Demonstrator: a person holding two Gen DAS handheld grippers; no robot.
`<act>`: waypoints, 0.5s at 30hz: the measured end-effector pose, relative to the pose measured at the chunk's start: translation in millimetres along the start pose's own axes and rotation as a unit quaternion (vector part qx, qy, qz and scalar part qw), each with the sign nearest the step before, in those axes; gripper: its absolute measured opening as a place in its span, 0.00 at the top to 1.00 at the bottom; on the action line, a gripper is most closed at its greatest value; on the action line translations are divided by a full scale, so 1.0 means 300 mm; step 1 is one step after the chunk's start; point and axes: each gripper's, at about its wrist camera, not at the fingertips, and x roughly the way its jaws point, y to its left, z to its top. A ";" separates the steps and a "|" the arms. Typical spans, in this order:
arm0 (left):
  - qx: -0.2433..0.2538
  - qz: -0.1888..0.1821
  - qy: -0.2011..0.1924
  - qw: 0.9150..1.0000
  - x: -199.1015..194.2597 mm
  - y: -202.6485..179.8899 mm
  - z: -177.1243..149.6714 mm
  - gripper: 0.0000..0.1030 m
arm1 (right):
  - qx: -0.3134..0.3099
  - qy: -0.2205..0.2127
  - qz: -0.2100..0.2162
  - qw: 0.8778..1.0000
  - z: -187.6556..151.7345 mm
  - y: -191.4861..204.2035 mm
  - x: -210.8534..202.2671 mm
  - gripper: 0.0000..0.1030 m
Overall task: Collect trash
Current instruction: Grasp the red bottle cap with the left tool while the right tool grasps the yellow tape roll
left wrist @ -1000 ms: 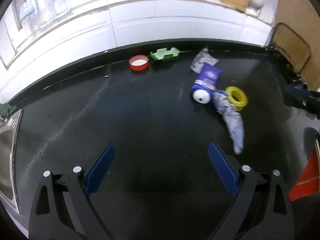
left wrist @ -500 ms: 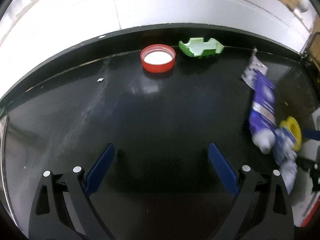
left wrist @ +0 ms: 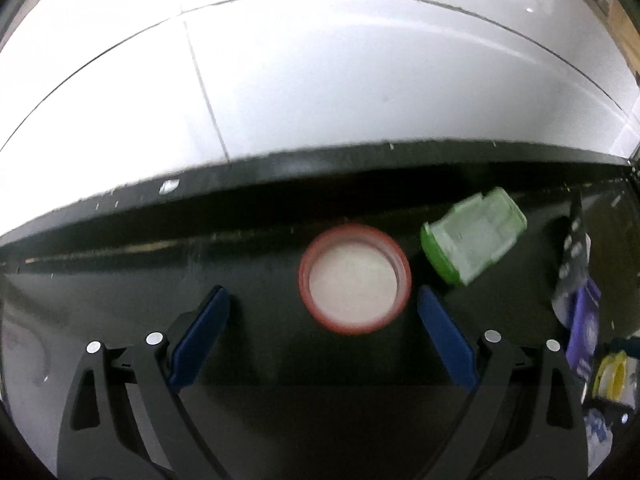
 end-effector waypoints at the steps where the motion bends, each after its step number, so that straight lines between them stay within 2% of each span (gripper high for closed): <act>1: 0.003 -0.001 -0.006 1.000 0.002 -0.004 0.009 0.22 | -0.003 0.001 0.002 1.000 0.002 0.002 0.001 0.47; 2: 0.007 -0.002 -0.011 1.000 0.000 -0.006 0.015 0.28 | -0.003 0.002 0.003 1.000 0.001 0.002 0.000 0.47; 4: 0.016 -0.006 -0.013 1.000 -0.011 -0.017 0.024 0.53 | 0.003 0.003 0.005 1.000 0.000 -0.003 -0.003 0.47; 10: 0.015 -0.007 -0.002 1.000 -0.057 -0.036 -0.006 0.53 | 0.012 -0.006 -0.006 1.000 -0.002 0.000 -0.052 0.47; 15: 0.001 -0.005 -0.006 1.000 -0.213 -0.008 -0.105 0.53 | 0.018 -0.027 -0.013 0.999 -0.010 0.028 -0.142 0.47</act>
